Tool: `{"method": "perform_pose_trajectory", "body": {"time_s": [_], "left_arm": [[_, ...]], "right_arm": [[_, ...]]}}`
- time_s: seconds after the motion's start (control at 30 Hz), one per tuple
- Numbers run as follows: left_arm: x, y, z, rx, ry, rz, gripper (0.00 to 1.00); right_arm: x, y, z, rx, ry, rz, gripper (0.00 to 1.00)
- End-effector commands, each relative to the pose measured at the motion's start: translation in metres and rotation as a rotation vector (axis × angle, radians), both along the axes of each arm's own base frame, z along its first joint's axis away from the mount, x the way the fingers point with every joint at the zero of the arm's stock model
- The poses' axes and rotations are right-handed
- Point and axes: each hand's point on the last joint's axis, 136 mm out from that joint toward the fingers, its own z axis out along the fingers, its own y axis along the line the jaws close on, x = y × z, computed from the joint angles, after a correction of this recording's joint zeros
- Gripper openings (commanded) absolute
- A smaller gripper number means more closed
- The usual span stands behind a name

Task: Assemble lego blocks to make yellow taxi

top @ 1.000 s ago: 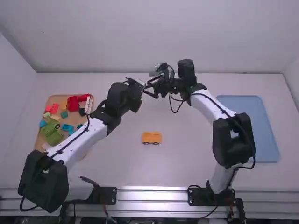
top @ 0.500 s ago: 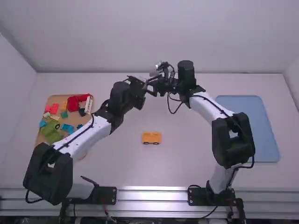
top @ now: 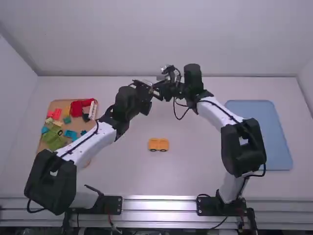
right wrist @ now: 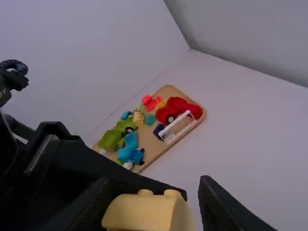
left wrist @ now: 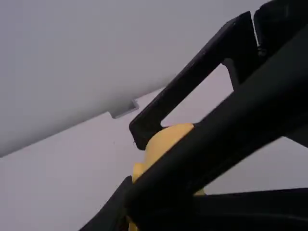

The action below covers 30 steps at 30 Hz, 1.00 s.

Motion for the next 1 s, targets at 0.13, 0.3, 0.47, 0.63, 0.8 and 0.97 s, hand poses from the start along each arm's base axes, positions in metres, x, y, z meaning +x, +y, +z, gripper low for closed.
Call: {"method": "perform_pose_trajectory", "body": {"time_s": [0.13, 0.3, 0.47, 0.63, 0.8, 0.97], "left_arm": [[0.002, -0.007, 0.014, -0.033, -0.037, -0.019, 0.1], [0.004, -0.007, 0.018, -0.041, -0.056, -0.019, 0.17], [0.005, -0.008, 0.024, -0.05, -0.079, -0.02, 0.4], [0.003, -0.009, 0.02, -0.048, -0.063, -0.031, 0.99], [-0.011, -0.021, 0.005, -0.055, 0.021, -0.123, 0.99], [-0.041, -0.033, 0.009, -0.101, 0.076, -0.343, 0.99]], "right_arm": [[-0.005, 0.01, -0.009, -0.025, 0.008, -0.006, 0.36], [-0.003, 0.014, -0.016, -0.049, 0.0, -0.047, 0.31], [-0.001, 0.014, -0.015, -0.052, -0.014, -0.054, 0.27], [0.006, 0.008, -0.008, -0.034, -0.045, -0.069, 0.25], [0.011, -0.005, 0.003, -0.01, -0.072, -0.04, 0.24], [0.004, -0.026, 0.019, 0.028, -0.133, 0.076, 0.24]]}}
